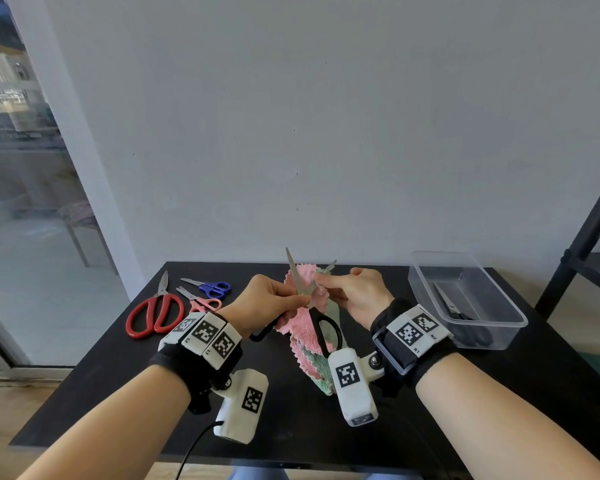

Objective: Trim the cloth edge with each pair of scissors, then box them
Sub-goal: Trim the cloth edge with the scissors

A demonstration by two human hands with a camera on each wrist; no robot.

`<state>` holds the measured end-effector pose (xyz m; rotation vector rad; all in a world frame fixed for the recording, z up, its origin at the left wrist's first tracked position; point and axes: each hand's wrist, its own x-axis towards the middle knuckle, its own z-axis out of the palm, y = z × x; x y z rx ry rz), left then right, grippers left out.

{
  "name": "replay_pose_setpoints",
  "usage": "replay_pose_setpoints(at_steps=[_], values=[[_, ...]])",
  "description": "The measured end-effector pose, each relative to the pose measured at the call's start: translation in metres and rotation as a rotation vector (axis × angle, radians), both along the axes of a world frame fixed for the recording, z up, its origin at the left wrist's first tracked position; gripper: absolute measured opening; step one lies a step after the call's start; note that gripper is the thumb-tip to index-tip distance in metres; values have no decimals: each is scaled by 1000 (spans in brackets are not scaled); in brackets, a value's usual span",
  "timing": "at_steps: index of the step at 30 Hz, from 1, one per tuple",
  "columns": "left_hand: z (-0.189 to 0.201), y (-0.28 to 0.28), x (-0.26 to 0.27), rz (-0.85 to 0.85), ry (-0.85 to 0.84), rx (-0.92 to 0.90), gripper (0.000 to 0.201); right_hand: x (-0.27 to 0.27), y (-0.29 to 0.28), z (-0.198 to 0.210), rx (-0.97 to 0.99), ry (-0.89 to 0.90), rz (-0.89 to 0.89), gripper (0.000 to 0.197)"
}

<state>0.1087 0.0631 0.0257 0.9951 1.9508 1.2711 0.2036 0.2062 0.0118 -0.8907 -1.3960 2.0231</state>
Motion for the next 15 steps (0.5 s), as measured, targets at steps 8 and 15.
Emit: replay_pose_setpoints(at_steps=[8, 15], values=[[-1, -2, 1, 5, -6, -19, 22, -5, 8, -7, 12, -4, -27, 65], [-3, -3, 0, -1, -11, -35, 20, -9, 17, -13, 17, -12, -41, 56]])
